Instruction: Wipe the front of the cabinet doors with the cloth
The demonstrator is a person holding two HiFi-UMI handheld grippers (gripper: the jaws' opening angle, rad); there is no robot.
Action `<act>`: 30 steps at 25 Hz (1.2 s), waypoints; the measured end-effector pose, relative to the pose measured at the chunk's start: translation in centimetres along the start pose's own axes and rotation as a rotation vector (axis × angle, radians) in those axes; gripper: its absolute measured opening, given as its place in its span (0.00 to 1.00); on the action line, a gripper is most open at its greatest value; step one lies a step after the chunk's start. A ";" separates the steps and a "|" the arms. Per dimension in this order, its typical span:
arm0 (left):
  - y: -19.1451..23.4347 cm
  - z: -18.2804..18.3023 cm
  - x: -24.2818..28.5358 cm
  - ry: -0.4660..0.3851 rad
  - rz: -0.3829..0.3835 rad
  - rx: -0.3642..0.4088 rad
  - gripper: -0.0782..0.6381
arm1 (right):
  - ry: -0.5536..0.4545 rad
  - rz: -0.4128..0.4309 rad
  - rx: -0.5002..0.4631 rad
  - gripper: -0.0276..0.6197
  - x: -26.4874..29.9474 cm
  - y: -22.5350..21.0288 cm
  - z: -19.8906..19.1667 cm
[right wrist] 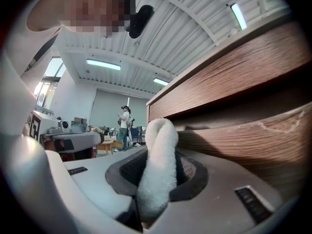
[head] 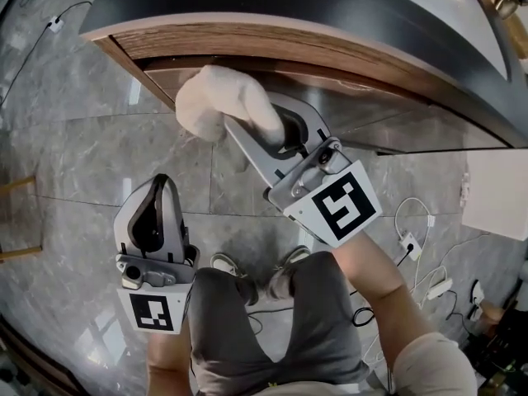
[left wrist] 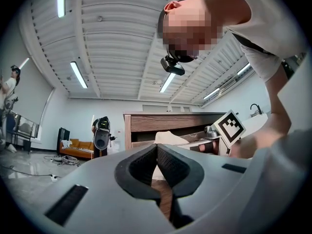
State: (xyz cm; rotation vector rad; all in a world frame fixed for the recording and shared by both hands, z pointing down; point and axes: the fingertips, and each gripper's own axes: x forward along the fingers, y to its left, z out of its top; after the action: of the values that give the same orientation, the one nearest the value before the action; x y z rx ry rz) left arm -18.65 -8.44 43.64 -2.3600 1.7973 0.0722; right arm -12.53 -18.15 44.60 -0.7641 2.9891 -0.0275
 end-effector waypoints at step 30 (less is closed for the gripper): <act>-7.3 -0.2 7.1 -0.026 -0.147 -0.050 0.13 | 0.059 -0.263 -0.032 0.21 -12.9 -10.3 -0.7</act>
State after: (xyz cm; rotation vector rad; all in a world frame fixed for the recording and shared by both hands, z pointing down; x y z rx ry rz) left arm -9.75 -13.31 43.58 -2.5053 1.6236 0.1288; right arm 3.72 -20.99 46.24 -1.1741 2.9260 -0.0135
